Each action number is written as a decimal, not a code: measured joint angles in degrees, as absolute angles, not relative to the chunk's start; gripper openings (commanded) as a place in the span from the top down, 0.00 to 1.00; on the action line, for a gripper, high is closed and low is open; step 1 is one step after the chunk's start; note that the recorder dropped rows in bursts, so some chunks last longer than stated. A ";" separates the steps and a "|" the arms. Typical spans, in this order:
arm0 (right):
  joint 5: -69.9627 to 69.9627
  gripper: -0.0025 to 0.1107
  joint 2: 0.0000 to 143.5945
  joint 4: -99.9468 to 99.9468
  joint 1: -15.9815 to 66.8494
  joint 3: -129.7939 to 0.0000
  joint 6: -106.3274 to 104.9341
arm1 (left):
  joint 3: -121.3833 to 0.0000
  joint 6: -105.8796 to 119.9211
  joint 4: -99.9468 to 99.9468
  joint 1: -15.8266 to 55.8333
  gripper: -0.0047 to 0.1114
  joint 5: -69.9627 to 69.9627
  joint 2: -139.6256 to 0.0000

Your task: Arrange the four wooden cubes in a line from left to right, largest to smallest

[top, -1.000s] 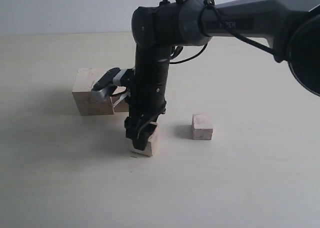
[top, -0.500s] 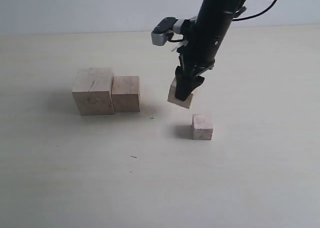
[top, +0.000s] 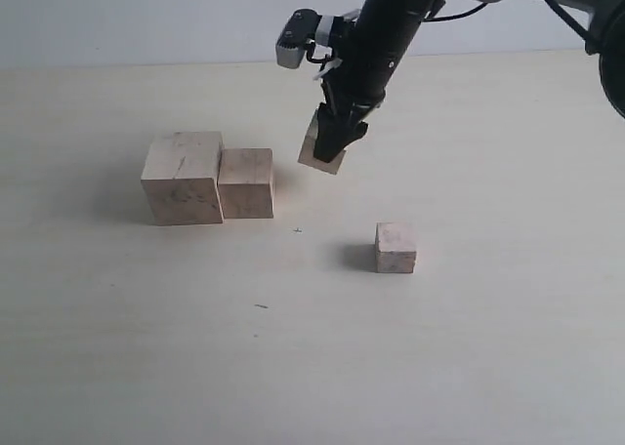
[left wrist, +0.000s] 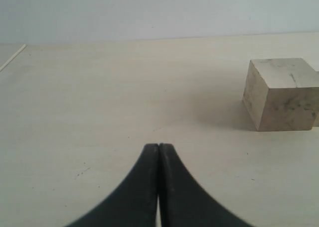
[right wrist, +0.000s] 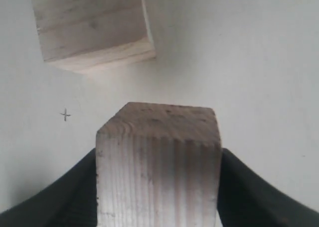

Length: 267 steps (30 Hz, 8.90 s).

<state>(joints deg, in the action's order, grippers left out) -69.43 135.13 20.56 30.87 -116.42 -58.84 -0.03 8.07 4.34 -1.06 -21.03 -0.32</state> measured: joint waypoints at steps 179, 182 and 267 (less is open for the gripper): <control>-52.17 0.35 108.56 17.72 33.88 -69.40 17.21 | -0.03 8.07 4.34 -1.06 0.96 -21.03 -0.32; -51.93 0.35 109.23 17.18 33.88 -69.40 18.93 | -0.03 8.07 4.34 -1.06 0.96 -21.03 -0.32; -64.60 0.98 130.60 14.19 29.30 -104.85 -68.05 | -0.03 8.07 4.34 -1.06 0.96 -21.03 -0.32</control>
